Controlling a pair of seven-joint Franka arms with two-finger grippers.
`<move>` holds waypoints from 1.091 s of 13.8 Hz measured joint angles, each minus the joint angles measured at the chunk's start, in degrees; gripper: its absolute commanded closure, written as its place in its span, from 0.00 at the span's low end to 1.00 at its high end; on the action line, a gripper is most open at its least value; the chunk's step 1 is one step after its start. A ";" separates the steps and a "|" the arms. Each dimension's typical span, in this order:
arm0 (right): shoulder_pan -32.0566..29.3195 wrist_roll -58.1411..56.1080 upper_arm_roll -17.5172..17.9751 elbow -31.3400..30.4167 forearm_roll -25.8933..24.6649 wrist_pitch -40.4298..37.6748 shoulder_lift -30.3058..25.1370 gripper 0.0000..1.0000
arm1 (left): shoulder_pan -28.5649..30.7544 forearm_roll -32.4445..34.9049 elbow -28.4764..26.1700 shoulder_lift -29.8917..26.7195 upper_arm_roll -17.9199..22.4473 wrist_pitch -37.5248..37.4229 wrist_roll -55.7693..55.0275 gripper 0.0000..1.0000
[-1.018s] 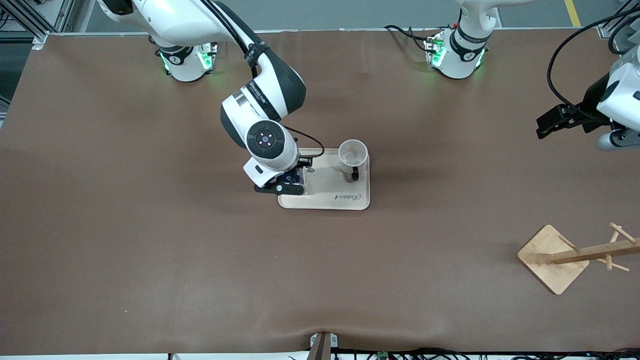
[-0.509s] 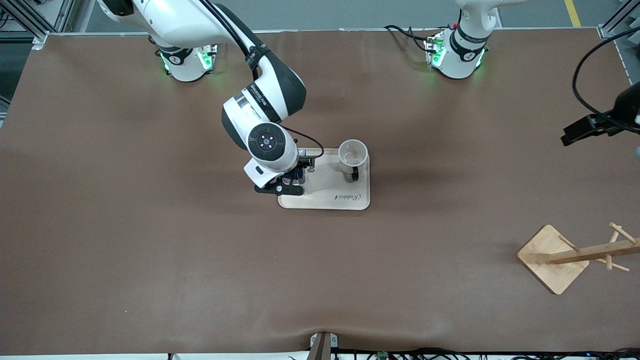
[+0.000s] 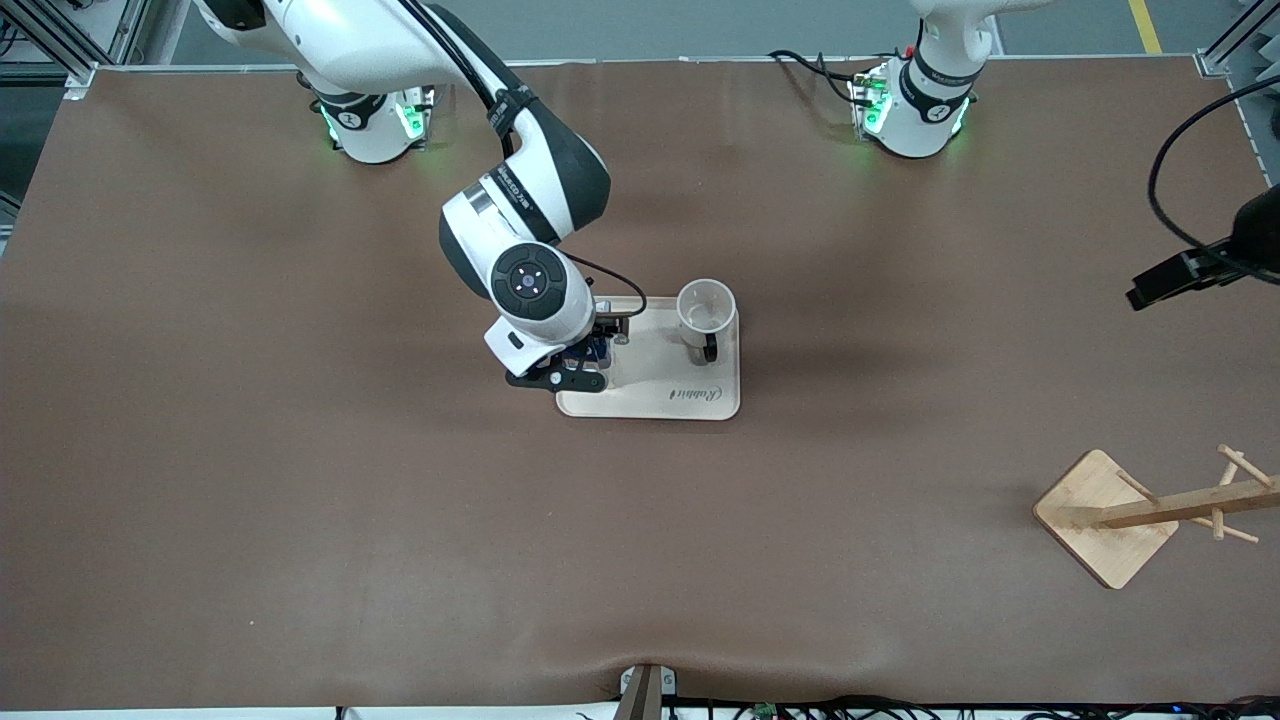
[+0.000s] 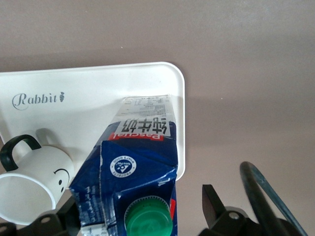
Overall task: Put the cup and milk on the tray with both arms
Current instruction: 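Lower the milk carton onto the tray beside the mug with the right gripper, then open the right gripper and withdraw it from the tray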
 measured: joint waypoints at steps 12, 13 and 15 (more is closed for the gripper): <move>-4.33 -3.12 -1.03 7.75 -0.93 -6.12 -5.50 0.00 | -2.34 0.00 0.19 -2.79 -3.15 0.54 -0.84 0.00; -5.39 -3.43 -1.09 8.70 -1.11 -7.39 -5.64 0.00 | -2.35 0.00 -0.10 -3.26 -3.41 0.53 -0.84 0.00; -8.17 -3.67 -1.33 11.54 -1.50 -11.18 -6.03 0.00 | -2.33 0.00 -0.61 -4.01 -3.56 0.53 -0.84 0.00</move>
